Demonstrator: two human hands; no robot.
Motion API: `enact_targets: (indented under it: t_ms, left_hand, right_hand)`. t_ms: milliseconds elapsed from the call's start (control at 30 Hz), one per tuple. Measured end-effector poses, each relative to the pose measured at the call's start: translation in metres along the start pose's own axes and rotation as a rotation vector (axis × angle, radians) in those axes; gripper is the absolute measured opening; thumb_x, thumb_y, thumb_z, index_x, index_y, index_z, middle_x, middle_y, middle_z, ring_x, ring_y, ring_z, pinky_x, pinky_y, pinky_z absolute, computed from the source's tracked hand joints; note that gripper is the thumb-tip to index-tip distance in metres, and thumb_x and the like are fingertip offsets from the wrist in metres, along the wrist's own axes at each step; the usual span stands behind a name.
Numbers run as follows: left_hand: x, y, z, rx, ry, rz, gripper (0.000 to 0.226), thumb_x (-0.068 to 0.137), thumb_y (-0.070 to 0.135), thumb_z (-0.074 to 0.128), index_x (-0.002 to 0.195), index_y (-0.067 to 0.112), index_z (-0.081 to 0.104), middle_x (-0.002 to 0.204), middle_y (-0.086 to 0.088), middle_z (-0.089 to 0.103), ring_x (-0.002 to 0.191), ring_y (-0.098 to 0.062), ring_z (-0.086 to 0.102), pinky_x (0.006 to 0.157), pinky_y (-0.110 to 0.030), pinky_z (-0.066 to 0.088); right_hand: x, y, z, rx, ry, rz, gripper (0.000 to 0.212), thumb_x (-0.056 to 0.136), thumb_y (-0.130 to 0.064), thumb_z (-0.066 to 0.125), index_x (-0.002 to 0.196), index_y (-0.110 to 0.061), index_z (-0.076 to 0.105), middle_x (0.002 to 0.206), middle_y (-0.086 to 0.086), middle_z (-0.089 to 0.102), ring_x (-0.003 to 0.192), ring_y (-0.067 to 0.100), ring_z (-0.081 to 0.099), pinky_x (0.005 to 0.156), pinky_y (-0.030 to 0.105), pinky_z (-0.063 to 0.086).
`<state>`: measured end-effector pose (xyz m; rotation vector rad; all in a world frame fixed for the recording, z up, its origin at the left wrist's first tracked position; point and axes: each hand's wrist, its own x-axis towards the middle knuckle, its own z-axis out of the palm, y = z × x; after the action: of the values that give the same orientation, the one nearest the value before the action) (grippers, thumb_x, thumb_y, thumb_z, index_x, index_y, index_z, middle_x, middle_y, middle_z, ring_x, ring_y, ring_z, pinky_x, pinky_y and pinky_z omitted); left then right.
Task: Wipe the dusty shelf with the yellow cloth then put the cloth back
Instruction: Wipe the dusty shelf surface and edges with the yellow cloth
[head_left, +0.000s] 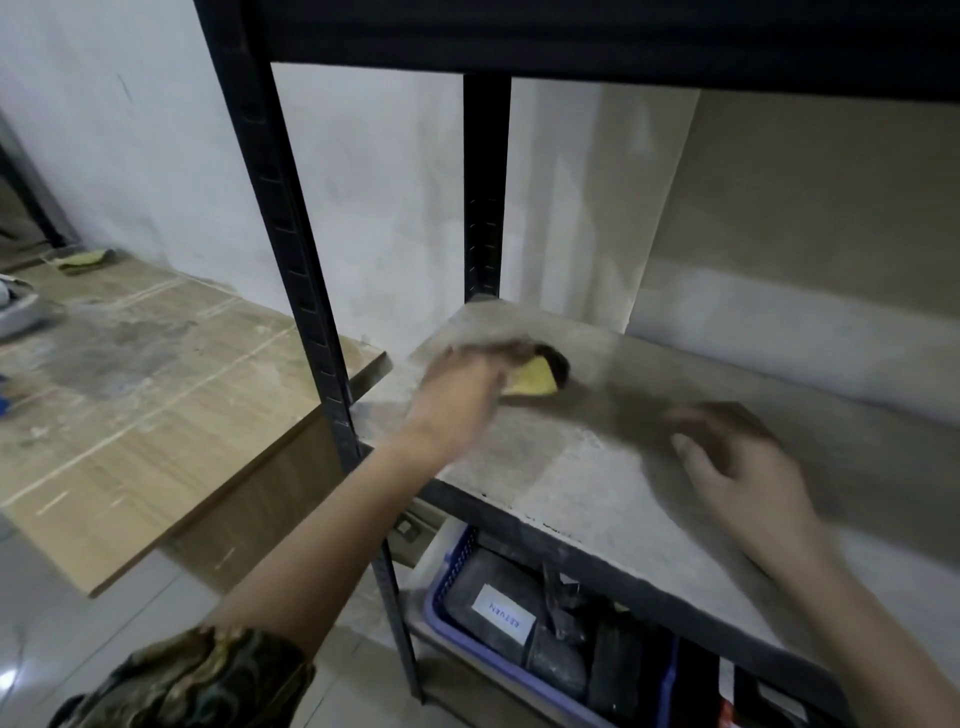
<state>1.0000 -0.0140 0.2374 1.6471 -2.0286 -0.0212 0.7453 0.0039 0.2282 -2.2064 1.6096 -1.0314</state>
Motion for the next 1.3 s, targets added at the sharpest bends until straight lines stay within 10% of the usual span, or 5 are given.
enact_targets:
  t_ms: [133,267,433,700,1300]
  left_hand:
    - [-0.025,-0.008,0.013,-0.024,-0.136,0.023,0.039,0.096,0.027,0.046,0.135,0.029,0.047,0.141,0.009,0.049,0.135,-0.011,0.038,0.117,-0.047,0.014]
    - [-0.033,-0.026,0.002,-0.19,0.042,-0.014,0.047,0.088,0.047,0.047,0.127,0.022,0.058,0.126,0.004,0.062,0.12,-0.015,0.055,0.108,-0.041,0.035]
    - [-0.032,-0.048,-0.004,-0.309,0.128,-0.139,0.042,0.094,0.039,0.041,0.131,0.023,0.053,0.131,0.004,0.059,0.123,-0.012,0.05,0.098,-0.022,0.037]
    - [-0.025,-0.066,0.011,-0.02,-0.142,-0.17,0.064,0.09,0.051,0.019,0.148,0.023,0.02,0.157,-0.001,0.016,0.146,-0.016,0.007,0.12,-0.038,0.011]
    - [-0.023,-0.065,0.013,-0.031,-0.031,-0.218,0.055,0.09,0.039,0.018,0.131,0.024,0.052,0.147,0.003,0.041,0.14,-0.011,0.029,0.117,-0.035,0.021]
  right_hand:
    - [0.02,-0.048,0.022,0.007,-0.233,-0.268,0.046,0.081,-0.034,0.054,0.126,-0.024,0.054,0.127,-0.009,0.055,0.117,0.008,0.048,0.098,0.024,0.036]
    - [0.049,-0.067,0.063,-0.159,-0.477,-0.376,0.06,0.083,-0.038,0.058,0.138,-0.03,0.035,0.14,-0.006,0.044,0.132,0.011,0.035,0.117,0.046,0.015]
    - [0.075,-0.074,0.083,-0.188,-0.38,-0.529,0.039,0.086,-0.028,0.057,0.125,-0.025,0.053,0.113,0.001,0.057,0.104,0.021,0.053,0.089,0.034,0.036]
    - [0.126,-0.019,0.044,-0.35,0.024,-0.029,0.042,0.087,-0.017,0.052,0.129,-0.013,0.049,0.107,0.023,0.052,0.093,0.04,0.054,0.077,0.039,0.043]
    - [0.123,-0.054,0.108,-0.108,-0.289,-0.127,0.038,0.089,-0.027,0.057,0.126,-0.018,0.056,0.121,0.011,0.064,0.111,0.025,0.058,0.075,0.02,0.033]
